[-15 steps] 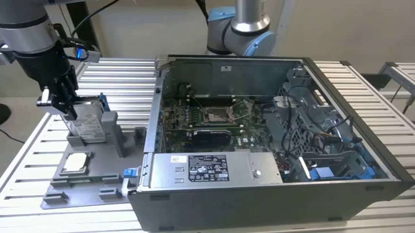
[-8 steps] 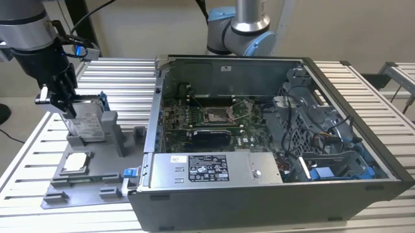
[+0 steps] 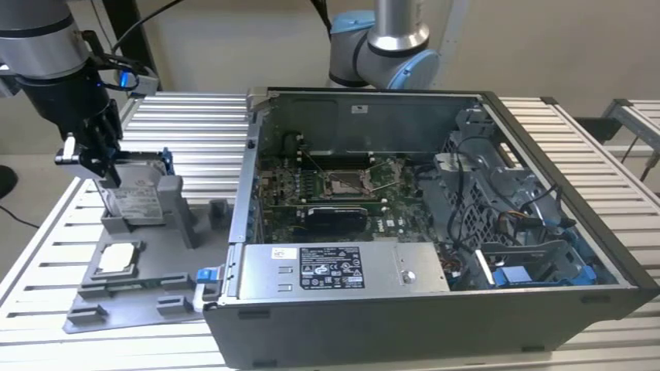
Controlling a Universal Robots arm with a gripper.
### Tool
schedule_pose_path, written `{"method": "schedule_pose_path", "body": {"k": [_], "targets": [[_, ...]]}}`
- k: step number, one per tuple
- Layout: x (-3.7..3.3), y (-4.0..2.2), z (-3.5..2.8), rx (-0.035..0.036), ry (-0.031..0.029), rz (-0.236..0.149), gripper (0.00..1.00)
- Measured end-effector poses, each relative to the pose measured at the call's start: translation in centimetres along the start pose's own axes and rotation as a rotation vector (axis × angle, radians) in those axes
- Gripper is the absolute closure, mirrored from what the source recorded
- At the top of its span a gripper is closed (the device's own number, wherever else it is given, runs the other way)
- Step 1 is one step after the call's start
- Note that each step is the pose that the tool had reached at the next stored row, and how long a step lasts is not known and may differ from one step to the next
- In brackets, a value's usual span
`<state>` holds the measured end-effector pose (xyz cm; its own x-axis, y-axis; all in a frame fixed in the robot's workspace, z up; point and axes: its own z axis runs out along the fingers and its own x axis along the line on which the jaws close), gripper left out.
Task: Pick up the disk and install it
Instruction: 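Pick up the disk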
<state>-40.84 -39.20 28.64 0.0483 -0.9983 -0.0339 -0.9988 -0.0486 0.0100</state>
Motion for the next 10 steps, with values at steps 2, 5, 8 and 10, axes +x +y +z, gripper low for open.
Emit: {"method": "schedule_pose_path", "body": {"k": [2, 5, 8, 10], "targets": [[0.01, 0.00, 0.14, -0.0001, 0.0000, 0.000, 1.00], [0.02, -0.01, 0.54, 0.0009, 0.0000, 0.000, 1.00], [0.01, -0.02, 0.58, 0.0008, 0.0001, 0.000, 1.00], [0.02, -0.09, 0.59, 0.0007, 0.0000, 0.000, 1.00]]}}
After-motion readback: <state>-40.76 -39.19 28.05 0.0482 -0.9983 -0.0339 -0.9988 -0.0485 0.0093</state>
